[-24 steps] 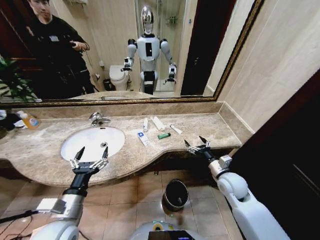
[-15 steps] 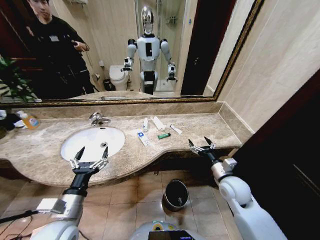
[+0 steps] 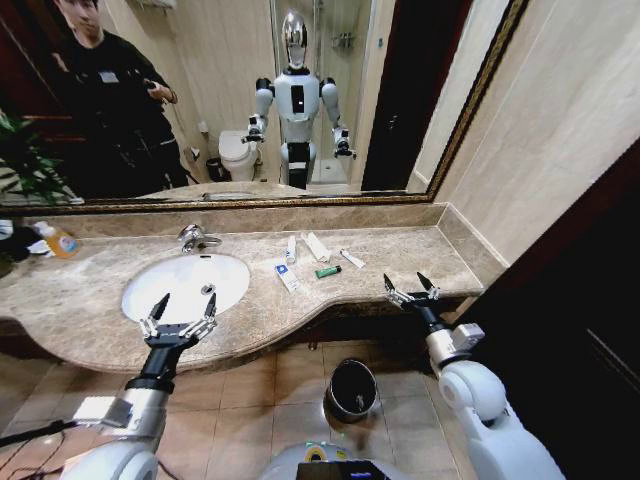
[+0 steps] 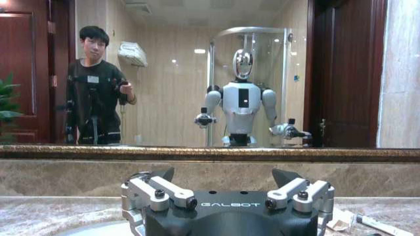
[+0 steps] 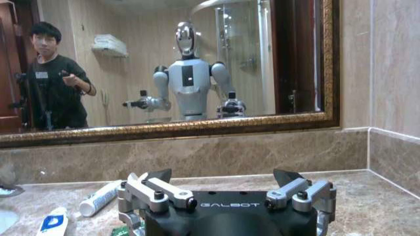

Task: Pick up the trash from the sink and place it in the trash bin.

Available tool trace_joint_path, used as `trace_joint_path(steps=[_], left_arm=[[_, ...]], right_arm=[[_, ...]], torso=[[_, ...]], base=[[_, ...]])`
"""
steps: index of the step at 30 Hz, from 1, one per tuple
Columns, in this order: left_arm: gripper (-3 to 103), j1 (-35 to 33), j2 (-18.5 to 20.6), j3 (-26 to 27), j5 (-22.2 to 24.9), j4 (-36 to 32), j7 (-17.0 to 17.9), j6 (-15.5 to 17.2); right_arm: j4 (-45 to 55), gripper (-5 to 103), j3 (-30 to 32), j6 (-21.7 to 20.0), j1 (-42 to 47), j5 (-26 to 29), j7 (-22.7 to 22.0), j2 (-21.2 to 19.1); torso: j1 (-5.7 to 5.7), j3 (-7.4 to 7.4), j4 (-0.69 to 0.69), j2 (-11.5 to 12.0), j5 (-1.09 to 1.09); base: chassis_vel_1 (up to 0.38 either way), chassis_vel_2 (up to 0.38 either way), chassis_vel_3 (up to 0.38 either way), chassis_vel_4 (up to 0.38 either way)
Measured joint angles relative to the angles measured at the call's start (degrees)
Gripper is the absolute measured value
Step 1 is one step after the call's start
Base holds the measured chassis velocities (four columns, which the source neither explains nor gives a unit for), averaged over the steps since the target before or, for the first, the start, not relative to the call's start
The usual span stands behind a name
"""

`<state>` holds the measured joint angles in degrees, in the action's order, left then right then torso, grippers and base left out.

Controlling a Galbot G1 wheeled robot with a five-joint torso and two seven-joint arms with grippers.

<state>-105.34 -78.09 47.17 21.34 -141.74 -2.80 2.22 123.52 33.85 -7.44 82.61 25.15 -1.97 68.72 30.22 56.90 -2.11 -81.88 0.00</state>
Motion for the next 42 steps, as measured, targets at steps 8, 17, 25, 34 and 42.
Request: trace_joint_path(steps=[8,17,25,34,42], left_arm=[[100,0.0,0.0,0.0,0.0,0.0,0.0,0.0],[100,0.0,0.0,0.0,0.0,0.0,0.0,0.0],[100,0.0,0.0,0.0,0.0,0.0,0.0,0.0],[100,0.0,0.0,0.0,0.0,0.0,0.0,0.0],[100,0.0,0.0,0.0,0.0,0.0,0.0,0.0]], right_arm=[[-3.2,100,-1.4,-0.1,-3.4,0.0,3.0,-2.0],[-9.9,100,-3.6,-0.6,-11.4,0.9,5.1,-4.6],[-16.8,100,-6.7,-0.4,-18.0,2.2,5.3,-7.3],[-26.2,100,-13.4,-0.3,-27.1,3.3,6.1,-8.0],[-33.6,100,-19.2,-0.1,-35.0,2.4,6.8,-7.0]], torso=[[0.0,0.0,0.0,0.0,0.01],[0.01,0.0,0.0,0.0,0.0],[0.01,0.01,0.0,0.0,0.01],[0.01,0.01,0.0,0.0,0.01],[0.01,0.01,0.0,0.0,-0.01]], base=[[0.0,0.0,0.0,0.0],[0.0,0.0,0.0,0.0],[0.0,0.0,0.0,0.0],[0.0,0.0,0.0,0.0],[0.0,0.0,0.0,0.0]])
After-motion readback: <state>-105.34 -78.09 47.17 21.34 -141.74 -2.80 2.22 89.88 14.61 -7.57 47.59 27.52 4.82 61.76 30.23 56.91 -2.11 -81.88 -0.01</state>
